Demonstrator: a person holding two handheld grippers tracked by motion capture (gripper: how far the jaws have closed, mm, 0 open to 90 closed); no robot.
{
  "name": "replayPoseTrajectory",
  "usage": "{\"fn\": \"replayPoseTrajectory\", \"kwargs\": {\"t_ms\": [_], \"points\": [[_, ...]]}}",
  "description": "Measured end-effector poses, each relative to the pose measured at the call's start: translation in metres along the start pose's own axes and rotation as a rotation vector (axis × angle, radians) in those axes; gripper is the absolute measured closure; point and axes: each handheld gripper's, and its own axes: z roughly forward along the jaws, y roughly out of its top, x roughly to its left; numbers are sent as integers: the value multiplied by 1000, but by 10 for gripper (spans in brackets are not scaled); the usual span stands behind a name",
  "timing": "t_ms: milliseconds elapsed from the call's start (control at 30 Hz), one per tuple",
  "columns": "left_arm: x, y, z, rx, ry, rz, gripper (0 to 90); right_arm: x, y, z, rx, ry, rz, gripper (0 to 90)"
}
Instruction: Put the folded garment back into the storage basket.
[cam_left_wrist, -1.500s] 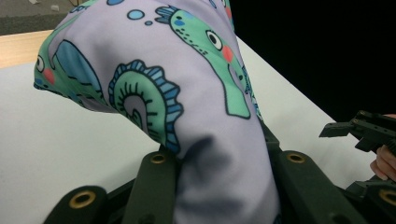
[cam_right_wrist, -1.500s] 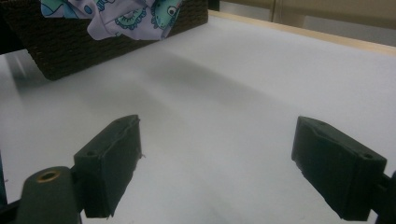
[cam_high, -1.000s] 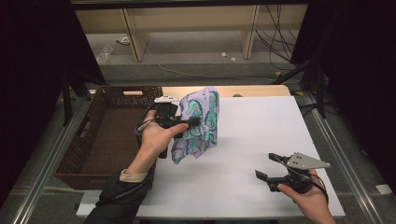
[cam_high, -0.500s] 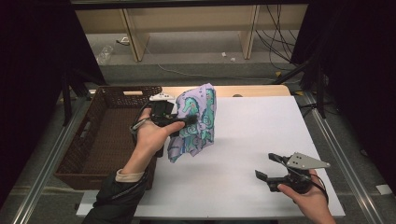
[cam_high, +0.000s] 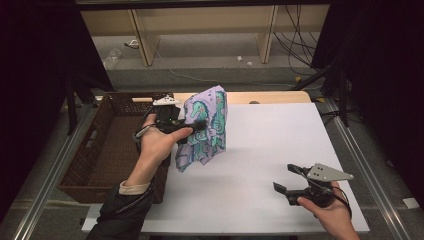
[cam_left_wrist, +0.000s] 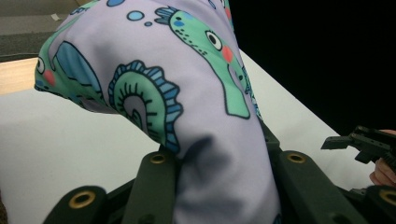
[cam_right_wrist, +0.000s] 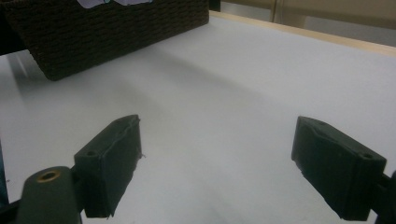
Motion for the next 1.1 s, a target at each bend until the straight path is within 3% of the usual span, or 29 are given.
{"fn": "replayPoseTrajectory", "kwargs": {"t_ms": [1100], "points": [[12, 8, -25, -54, 45, -21, 685, 0, 0, 0, -2, -1, -1, 168]]}}
